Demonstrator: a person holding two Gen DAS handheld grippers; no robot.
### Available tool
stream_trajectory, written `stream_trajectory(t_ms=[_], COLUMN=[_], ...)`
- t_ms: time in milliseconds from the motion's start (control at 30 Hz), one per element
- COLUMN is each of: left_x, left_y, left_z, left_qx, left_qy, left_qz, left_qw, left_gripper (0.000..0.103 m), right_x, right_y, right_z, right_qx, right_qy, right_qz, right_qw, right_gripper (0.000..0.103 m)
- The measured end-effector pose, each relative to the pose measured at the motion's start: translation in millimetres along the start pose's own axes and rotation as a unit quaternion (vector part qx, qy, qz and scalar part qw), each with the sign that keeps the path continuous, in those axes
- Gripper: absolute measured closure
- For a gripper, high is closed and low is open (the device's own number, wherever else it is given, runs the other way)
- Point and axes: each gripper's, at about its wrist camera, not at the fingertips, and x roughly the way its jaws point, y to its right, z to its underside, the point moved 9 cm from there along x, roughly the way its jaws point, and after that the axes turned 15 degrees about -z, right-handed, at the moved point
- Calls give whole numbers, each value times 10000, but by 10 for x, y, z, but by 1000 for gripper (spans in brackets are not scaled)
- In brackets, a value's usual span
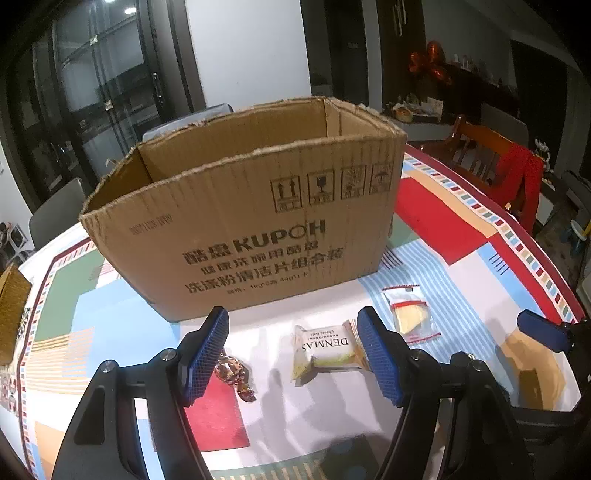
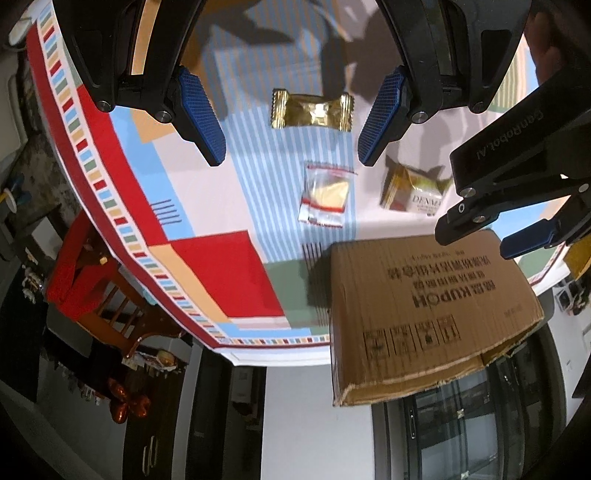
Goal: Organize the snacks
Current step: 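Withdraw both open tools from the box toward the remaining snacks, then grasp the white DENMAS packet with the left tool while the right tool grasps the gold candy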
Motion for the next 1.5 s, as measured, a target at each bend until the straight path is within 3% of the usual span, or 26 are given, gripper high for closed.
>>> stream_trajectory(t_ms=[700, 1233, 1300, 1400, 1500], left_x=[273, 530, 549, 573, 573], left_y=[229, 338, 336, 350, 367], left_z=[201, 337, 349, 372, 374], left_qx=[74, 56, 39, 23, 4], left_qy=[-352, -640, -669, -716, -716], left_qz=[221, 291, 309, 374, 434], left_qw=[9991, 9975, 9973, 9967, 9965], left_gripper=[32, 32, 32, 41, 48], right_x=[268, 341, 347, 343, 340], right_y=[76, 168, 170, 150, 123], right_z=[273, 309, 304, 298, 284], right_qx=[186, 260, 266, 234, 197], right_qy=[-451, -521, -505, -479, -454], right_qz=[-48, 29, 13, -31, -75], right_qw=[9988, 9983, 9984, 9986, 9987], right_gripper=[28, 28, 30, 39, 53])
